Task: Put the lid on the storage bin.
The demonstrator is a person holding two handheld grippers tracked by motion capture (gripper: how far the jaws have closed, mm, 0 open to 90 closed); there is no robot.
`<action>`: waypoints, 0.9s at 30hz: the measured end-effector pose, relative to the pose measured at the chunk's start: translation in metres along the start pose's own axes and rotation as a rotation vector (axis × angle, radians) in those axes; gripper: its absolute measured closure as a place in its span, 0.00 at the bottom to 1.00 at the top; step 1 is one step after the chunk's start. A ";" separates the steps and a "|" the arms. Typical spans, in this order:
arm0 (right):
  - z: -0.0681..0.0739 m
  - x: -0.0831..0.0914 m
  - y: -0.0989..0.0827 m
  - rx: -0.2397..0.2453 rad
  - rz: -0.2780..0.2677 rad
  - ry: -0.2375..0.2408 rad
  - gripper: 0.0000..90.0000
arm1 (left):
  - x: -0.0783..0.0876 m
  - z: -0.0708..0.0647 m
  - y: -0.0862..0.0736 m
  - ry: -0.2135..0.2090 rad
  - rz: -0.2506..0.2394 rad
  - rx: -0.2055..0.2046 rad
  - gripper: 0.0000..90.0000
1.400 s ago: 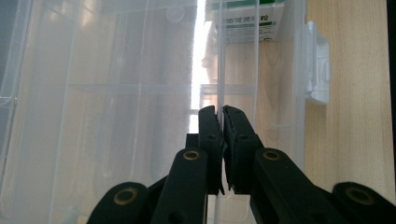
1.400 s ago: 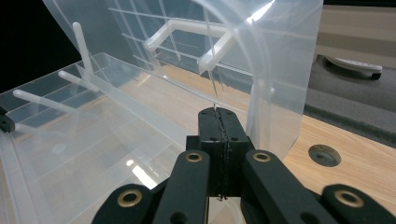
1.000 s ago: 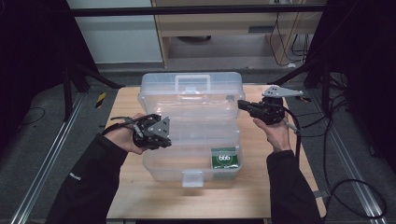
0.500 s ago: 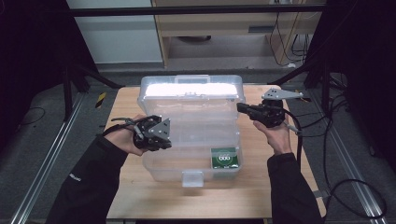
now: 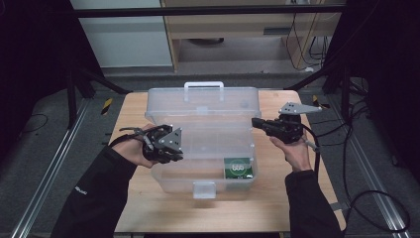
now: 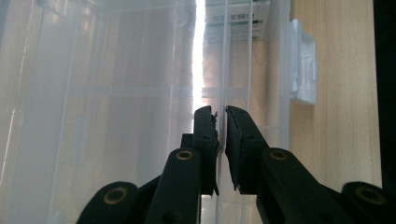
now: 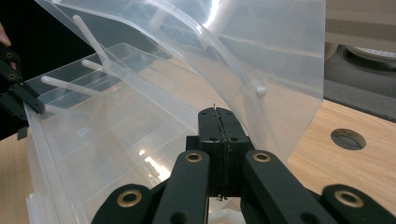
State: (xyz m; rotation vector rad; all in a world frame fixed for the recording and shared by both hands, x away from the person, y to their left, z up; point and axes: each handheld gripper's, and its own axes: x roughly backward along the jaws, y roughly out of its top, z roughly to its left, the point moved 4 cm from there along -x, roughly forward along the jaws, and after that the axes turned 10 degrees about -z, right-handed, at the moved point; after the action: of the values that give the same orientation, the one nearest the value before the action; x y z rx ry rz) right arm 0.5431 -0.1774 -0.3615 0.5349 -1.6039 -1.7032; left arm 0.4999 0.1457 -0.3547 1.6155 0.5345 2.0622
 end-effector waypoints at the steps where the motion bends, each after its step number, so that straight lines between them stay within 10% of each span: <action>1: 0.000 0.000 0.000 0.000 0.000 0.000 1.00 | -0.001 0.000 0.001 -0.005 -0.007 0.002 0.89; 27: 0.009 0.005 -0.002 0.032 0.016 0.005 1.00 | -0.018 -0.014 0.011 0.054 -0.278 0.202 0.57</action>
State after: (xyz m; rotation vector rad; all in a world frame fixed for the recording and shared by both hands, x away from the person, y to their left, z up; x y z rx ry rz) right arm 0.5331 -0.1756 -0.3609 0.5395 -1.6304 -1.6658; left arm 0.4886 0.1263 -0.3660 1.4978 0.9559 1.8973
